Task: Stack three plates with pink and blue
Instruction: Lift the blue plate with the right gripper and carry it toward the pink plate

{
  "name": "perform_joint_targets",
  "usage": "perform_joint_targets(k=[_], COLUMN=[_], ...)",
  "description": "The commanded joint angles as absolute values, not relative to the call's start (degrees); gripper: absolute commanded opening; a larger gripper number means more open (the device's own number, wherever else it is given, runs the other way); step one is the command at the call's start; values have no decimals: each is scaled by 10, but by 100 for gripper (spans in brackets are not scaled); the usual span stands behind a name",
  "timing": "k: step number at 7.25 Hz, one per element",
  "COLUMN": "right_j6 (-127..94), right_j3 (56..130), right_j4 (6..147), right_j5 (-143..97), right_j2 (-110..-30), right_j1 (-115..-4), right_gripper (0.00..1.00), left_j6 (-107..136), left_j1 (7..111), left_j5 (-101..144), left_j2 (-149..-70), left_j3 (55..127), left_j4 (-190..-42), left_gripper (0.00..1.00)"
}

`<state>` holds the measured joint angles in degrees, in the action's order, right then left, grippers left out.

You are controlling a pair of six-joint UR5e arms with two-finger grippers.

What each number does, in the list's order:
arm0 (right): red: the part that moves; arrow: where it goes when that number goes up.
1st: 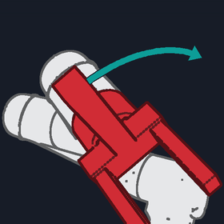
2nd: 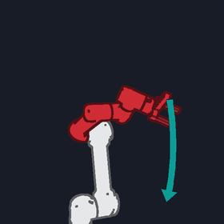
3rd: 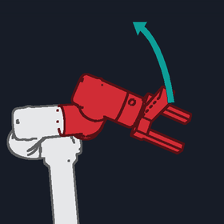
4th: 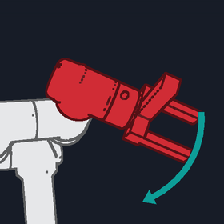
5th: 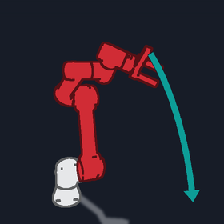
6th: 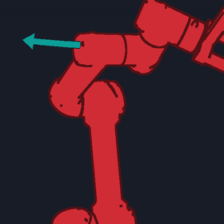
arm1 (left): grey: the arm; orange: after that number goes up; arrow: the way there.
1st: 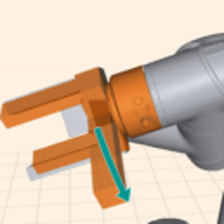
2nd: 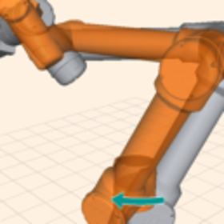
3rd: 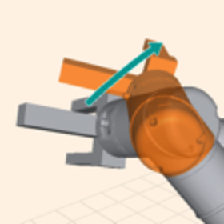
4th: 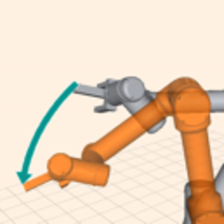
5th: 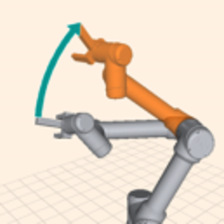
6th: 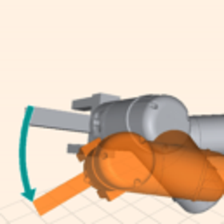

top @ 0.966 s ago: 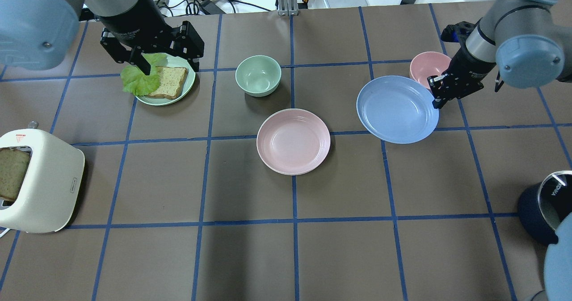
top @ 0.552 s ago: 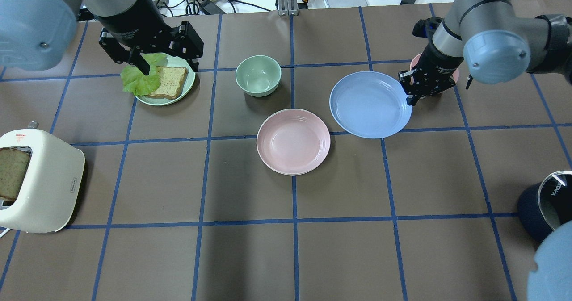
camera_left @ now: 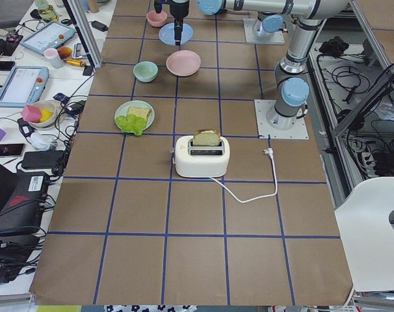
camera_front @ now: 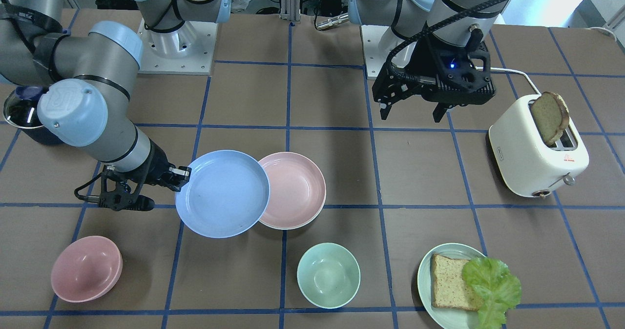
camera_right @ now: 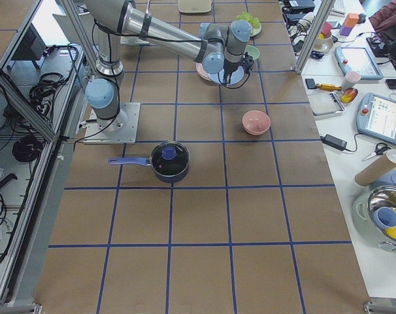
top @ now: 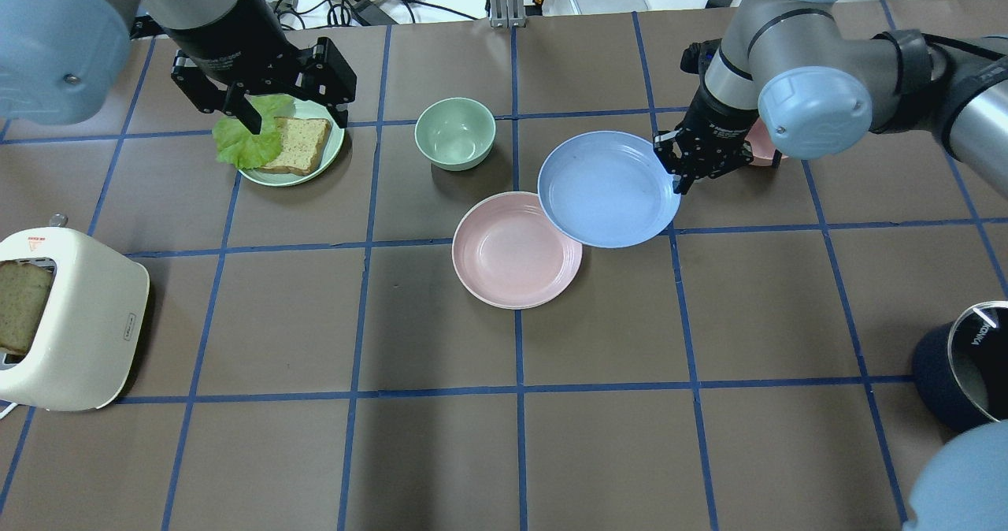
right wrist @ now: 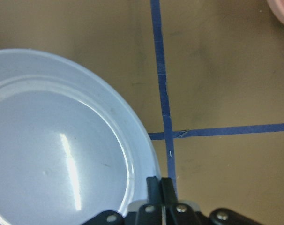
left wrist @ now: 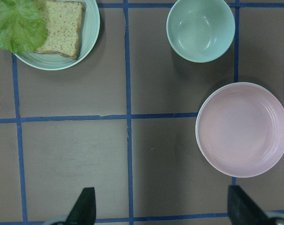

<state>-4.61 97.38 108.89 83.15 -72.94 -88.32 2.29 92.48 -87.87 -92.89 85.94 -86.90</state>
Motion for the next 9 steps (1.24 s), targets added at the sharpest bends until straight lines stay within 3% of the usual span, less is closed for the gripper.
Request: perform_joint_targets(k=[1, 9], right_j6=[-76, -182], right_j3=[977, 1010], right_j4=[1092, 1146], right_j5=[831, 832], right_j2=[-728, -712], right_j1=[-904, -982], right_gripper=[0, 0], left_j6=[23, 17], left_j1=[925, 922], left_j5=[-879, -880], left_j2=[-926, -917], left_j3=[860, 858], left_j4=[-869, -890], left_gripper=[100, 100])
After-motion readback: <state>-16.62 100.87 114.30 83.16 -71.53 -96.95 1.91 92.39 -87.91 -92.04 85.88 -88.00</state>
